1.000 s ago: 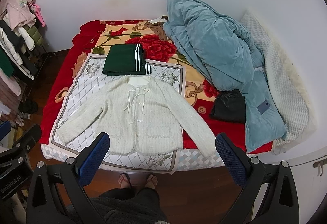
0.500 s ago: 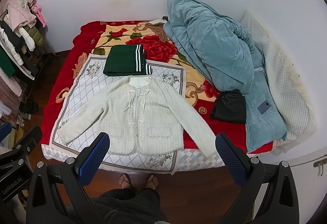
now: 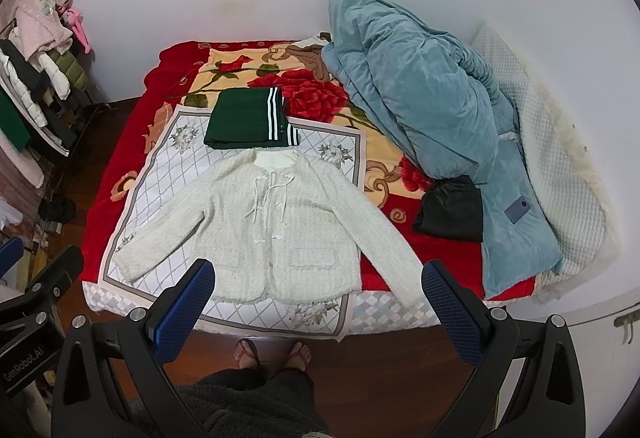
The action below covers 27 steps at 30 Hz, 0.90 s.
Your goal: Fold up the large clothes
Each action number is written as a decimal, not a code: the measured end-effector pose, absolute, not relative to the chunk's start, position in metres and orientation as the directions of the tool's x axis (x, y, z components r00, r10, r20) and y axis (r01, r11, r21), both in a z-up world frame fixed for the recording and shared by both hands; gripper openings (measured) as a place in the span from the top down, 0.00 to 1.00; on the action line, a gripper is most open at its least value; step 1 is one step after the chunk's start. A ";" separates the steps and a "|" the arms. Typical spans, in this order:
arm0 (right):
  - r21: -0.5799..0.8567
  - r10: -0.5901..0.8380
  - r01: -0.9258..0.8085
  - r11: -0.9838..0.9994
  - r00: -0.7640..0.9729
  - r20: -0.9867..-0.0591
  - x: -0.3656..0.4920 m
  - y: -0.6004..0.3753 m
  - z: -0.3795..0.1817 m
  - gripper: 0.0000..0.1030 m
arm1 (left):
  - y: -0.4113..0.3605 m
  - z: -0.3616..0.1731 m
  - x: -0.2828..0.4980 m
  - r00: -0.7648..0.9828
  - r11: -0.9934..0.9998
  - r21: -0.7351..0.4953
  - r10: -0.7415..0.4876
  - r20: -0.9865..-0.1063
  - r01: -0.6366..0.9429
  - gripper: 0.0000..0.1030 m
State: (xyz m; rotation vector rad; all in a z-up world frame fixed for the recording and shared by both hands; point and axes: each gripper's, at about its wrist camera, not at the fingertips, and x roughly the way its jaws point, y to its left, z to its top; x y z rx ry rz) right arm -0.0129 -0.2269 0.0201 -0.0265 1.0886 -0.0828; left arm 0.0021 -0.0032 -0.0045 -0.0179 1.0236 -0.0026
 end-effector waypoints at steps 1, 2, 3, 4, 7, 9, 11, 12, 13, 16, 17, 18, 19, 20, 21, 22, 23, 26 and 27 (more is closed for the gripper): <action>-0.060 -0.081 0.059 0.996 0.460 -0.884 -0.011 -0.227 0.020 0.00 | -0.001 -0.007 0.003 0.525 1.000 -0.007 -0.001 -0.851 -0.009 0.00; -0.057 -0.083 0.071 0.996 0.458 -0.885 -0.007 -0.225 0.019 0.00 | 0.000 -0.009 0.008 0.537 1.000 0.004 0.010 -0.844 -0.013 0.00; -0.048 -0.081 0.082 0.995 0.456 -0.886 -0.003 -0.226 0.018 0.00 | -0.002 0.000 0.012 0.555 1.000 0.015 0.021 -0.831 -0.014 0.00; -0.031 -0.072 0.095 0.995 0.456 -0.887 0.002 -0.227 0.016 0.00 | -0.005 0.001 0.016 0.562 1.000 0.021 0.023 -0.827 -0.009 0.00; 0.015 -0.053 0.150 0.989 0.440 -0.896 0.010 -0.240 -0.007 0.00 | -0.005 -0.014 0.049 0.575 0.995 0.104 0.089 -0.814 -0.006 0.00; 0.062 -0.037 0.217 0.974 0.422 -0.906 0.011 -0.261 -0.037 0.00 | -0.006 -0.035 0.062 0.560 0.994 0.113 0.088 -0.824 0.010 0.00; 0.110 -0.024 0.309 0.945 0.399 -0.917 0.017 -0.285 -0.073 0.00 | -0.006 -0.062 0.079 0.556 0.996 0.092 0.070 -0.829 0.013 0.00; 0.129 -0.022 0.354 0.926 0.392 -0.920 0.020 -0.298 -0.090 0.02 | -0.006 -0.074 0.084 0.554 0.996 0.089 0.068 -0.830 0.011 0.00; 0.137 -0.027 0.397 0.907 0.381 -0.924 0.020 -0.310 -0.109 0.12 | -0.011 -0.091 0.096 0.554 0.996 0.090 0.068 -0.830 0.014 0.00; 0.172 -0.010 0.531 0.829 0.322 -0.947 0.026 -0.354 -0.183 0.38 | -0.028 -0.139 0.120 0.529 0.989 0.145 0.115 -0.841 0.015 0.00; 0.192 0.011 0.571 0.798 0.304 -0.953 0.027 -0.369 -0.207 0.38 | -0.030 -0.154 0.124 0.516 0.988 0.154 0.122 -0.848 0.018 0.00; 0.215 0.038 0.617 0.757 0.287 -0.957 0.027 -0.386 -0.236 0.38 | -0.033 -0.168 0.128 0.506 0.987 0.160 0.128 -0.853 0.019 0.00; 0.230 0.056 0.652 0.722 0.277 -0.959 0.024 -0.404 -0.265 0.38 | -0.039 -0.184 0.134 0.494 0.986 0.167 0.135 -0.859 0.022 0.00; 0.234 0.067 0.683 0.692 0.261 -0.963 0.022 -0.418 -0.292 0.38 | -0.048 -0.206 0.143 0.472 0.983 0.181 0.149 -0.869 0.024 0.00; 0.249 0.092 0.721 0.647 0.250 -0.964 0.022 -0.435 -0.325 0.38 | -0.055 -0.222 0.148 0.455 0.981 0.194 0.162 -0.875 0.024 0.00; 0.274 0.125 0.751 0.600 0.251 -0.960 0.020 -0.450 -0.356 0.38 | -0.062 -0.238 0.153 0.435 0.977 0.210 0.179 -0.882 0.024 0.00; 0.291 0.155 0.781 0.553 0.246 -0.957 0.018 -0.466 -0.389 0.37 | -0.071 -0.259 0.161 0.403 0.974 0.227 0.199 -0.894 0.024 0.00; 0.339 0.265 0.853 0.397 0.247 -0.932 0.011 -0.506 -0.482 0.35 | -0.092 -0.308 0.175 0.322 0.969 0.248 0.228 -0.919 0.021 0.00; 0.357 0.295 0.871 0.337 0.262 -0.919 0.007 -0.518 -0.513 0.32 | -0.098 -0.322 0.179 0.295 0.968 0.249 0.231 -0.927 0.024 0.00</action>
